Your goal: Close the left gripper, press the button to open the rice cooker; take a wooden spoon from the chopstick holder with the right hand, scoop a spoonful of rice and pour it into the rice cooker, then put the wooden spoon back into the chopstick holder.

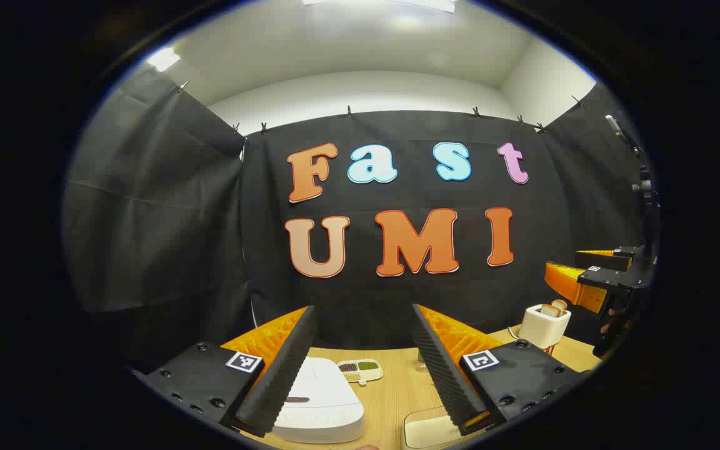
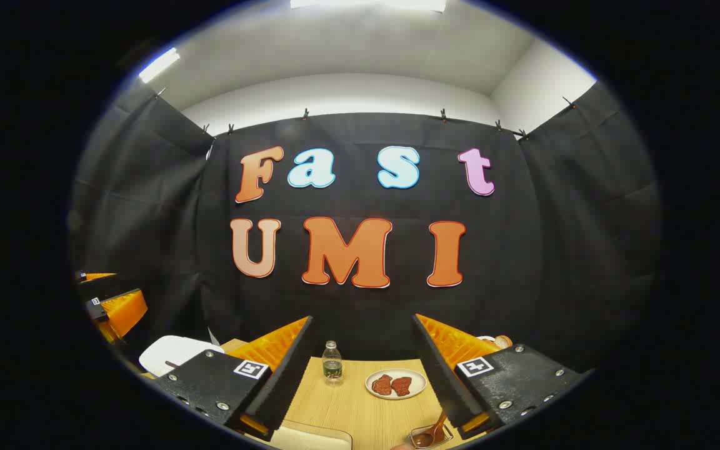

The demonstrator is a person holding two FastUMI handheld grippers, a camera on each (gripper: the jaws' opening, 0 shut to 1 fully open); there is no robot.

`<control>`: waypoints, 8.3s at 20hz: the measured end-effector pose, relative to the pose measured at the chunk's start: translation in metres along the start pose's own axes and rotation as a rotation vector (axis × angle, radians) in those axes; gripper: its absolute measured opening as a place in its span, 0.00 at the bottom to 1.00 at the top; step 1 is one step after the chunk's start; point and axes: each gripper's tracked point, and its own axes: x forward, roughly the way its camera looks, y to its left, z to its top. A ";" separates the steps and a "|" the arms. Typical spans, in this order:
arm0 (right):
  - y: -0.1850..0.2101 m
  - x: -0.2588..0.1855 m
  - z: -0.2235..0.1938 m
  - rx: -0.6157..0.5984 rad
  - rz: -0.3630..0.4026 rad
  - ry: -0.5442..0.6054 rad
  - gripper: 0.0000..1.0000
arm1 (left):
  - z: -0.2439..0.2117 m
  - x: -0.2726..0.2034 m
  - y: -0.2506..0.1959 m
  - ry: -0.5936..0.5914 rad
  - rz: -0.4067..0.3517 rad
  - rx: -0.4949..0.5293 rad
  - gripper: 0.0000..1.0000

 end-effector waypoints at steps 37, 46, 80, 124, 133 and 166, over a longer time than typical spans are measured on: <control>-0.092 -0.030 -0.039 -0.046 -0.243 0.053 0.94 | -0.148 0.069 0.128 0.672 0.157 -0.289 0.04; -0.127 -0.069 -0.059 -0.081 -0.392 0.111 0.94 | -0.241 0.059 0.113 1.091 0.100 -0.444 0.05; -0.147 -0.001 -0.278 0.225 -0.241 0.691 0.94 | -0.056 0.056 0.084 0.302 0.109 0.056 0.19; -0.108 -0.009 -0.196 0.441 -0.197 0.541 0.15 | -0.065 0.008 0.103 0.290 0.188 0.022 0.84; 0.038 -0.022 -0.200 0.391 -0.005 0.591 0.15 | -0.085 0.005 0.154 0.310 0.198 -0.005 1.00; 0.154 -0.049 -0.316 0.276 0.077 0.799 0.16 | -0.162 -0.025 0.162 0.478 0.103 0.023 1.00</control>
